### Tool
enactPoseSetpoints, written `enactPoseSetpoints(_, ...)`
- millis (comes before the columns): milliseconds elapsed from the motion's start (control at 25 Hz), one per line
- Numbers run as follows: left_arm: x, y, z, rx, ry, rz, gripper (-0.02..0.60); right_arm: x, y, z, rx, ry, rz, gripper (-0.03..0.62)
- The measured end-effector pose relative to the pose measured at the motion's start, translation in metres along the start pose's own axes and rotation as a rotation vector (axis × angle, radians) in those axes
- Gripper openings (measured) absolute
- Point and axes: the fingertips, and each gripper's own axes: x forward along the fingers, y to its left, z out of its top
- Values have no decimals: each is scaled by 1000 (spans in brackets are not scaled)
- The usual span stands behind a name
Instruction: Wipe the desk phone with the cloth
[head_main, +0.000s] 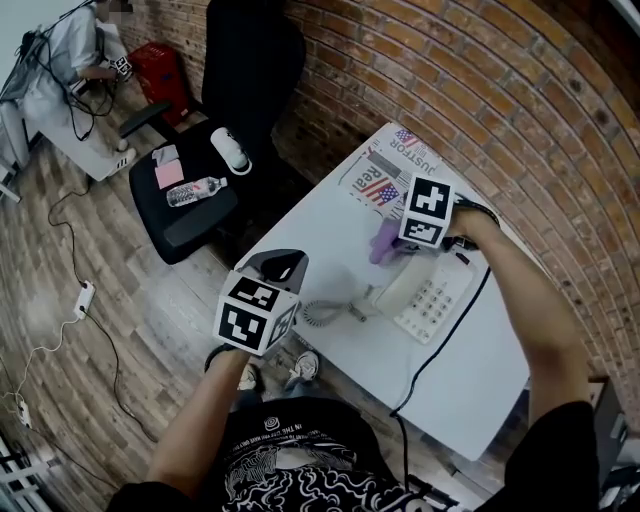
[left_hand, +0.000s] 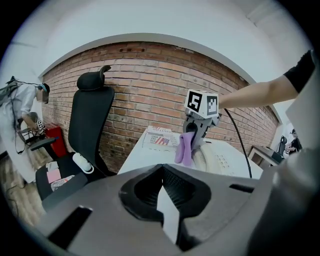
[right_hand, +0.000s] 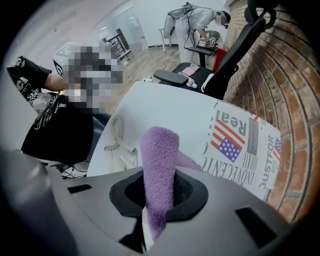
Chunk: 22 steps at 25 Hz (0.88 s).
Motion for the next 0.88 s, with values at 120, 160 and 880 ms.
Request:
enactPoseSetpoints(120,-7,-1,-2,8,0,-18,6,2,8,4,9,16,-6,44)
enactPoseSetpoints(160,-9,-1,-3,10,0,-24,6,3,11,5,15,17,-7,44)
enactPoseSetpoints(880,-41,-9,-17,68,9,-135,6,9,58,25,219,-98,-68,44)
